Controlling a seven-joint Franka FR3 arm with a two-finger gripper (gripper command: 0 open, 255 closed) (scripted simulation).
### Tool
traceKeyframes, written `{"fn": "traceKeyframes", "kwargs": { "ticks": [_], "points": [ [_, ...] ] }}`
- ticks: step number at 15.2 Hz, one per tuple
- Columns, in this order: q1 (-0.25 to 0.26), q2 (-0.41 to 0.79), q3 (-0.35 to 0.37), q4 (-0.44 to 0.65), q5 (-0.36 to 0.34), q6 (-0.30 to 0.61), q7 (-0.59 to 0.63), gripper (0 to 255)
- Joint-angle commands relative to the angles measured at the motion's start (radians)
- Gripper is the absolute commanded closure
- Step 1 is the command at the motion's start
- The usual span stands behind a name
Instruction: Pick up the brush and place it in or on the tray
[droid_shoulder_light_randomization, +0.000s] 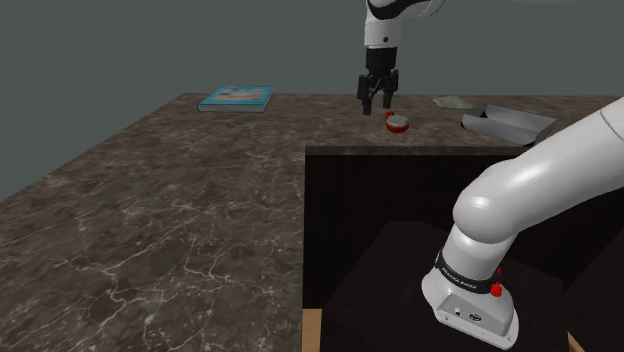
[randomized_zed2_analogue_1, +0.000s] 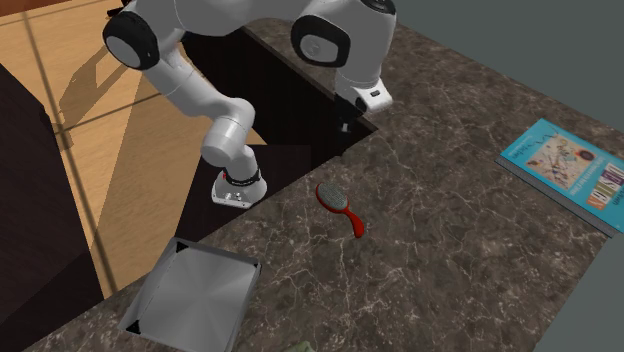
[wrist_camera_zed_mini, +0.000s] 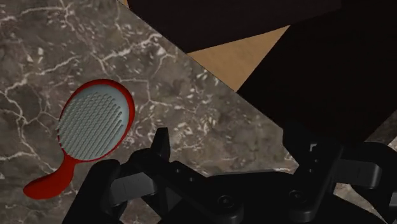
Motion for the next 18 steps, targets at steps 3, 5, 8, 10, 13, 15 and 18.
{"fn": "traceKeyframes", "kwargs": {
  "ticks": [3,5,8,10,13,15,18],
  "points": [
    [-0.055,0.089,-0.055,0.055,-0.022,0.029,0.026,0],
    [-0.080,0.133,-0.082,0.083,-0.030,0.042,0.038,0],
    [-0.117,0.197,-0.124,0.127,-0.039,0.060,0.056,0],
    [-0.141,0.240,-0.153,0.157,-0.042,0.069,0.067,0],
    [-0.149,0.249,-0.163,0.136,-0.044,0.099,0.071,0],
    [-0.150,0.246,-0.164,0.107,-0.046,0.125,0.072,0],
    [-0.152,0.244,-0.167,0.065,-0.048,0.165,0.073,0]
  ]
}}
